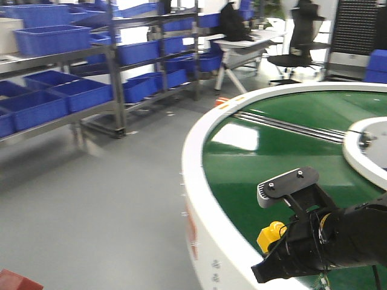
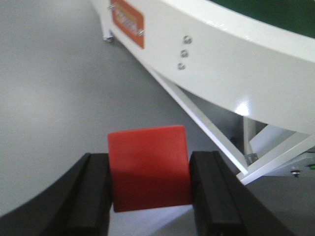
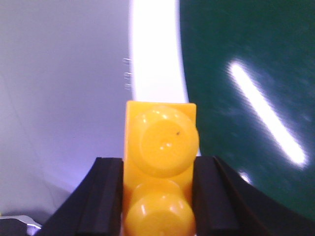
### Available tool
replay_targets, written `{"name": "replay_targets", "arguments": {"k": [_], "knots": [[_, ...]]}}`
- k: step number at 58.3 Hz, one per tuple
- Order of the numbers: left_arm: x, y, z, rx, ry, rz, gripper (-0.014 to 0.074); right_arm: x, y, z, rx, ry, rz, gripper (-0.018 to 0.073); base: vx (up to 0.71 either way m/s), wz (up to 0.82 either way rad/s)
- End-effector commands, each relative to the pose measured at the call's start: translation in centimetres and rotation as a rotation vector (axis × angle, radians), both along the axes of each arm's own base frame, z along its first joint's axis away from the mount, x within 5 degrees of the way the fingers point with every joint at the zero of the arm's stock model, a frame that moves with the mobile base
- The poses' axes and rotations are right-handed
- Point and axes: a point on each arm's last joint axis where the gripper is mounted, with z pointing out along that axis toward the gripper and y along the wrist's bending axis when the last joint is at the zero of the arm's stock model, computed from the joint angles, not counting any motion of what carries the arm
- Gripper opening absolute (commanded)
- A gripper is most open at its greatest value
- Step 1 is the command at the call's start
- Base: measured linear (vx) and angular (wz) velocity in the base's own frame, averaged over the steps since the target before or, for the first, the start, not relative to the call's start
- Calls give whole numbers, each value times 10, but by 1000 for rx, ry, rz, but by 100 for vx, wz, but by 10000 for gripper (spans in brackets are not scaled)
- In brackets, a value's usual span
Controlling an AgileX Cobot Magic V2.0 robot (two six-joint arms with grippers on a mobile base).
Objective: Pick red and yellow blocks into blue bin
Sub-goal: 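Drive the base across the floor holding both blocks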
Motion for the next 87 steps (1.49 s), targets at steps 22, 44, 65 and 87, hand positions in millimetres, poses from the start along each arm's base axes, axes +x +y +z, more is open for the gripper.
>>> {"name": "replay_targets", "arguments": {"k": [22, 44, 65, 87], "knots": [[1, -1, 14, -51, -81, 13, 288, 1, -1, 21, 34, -113, 11, 225, -8, 50], [1, -1, 14, -51, -81, 13, 288, 1, -1, 21, 34, -113, 11, 225, -6, 44], [1, -1, 14, -51, -81, 13, 288, 1, -1, 21, 34, -113, 11, 225, -5, 33], [0, -1, 14, -51, -80, 11, 288, -1, -2, 20, 24, -90, 7, 225, 4, 16]]}}
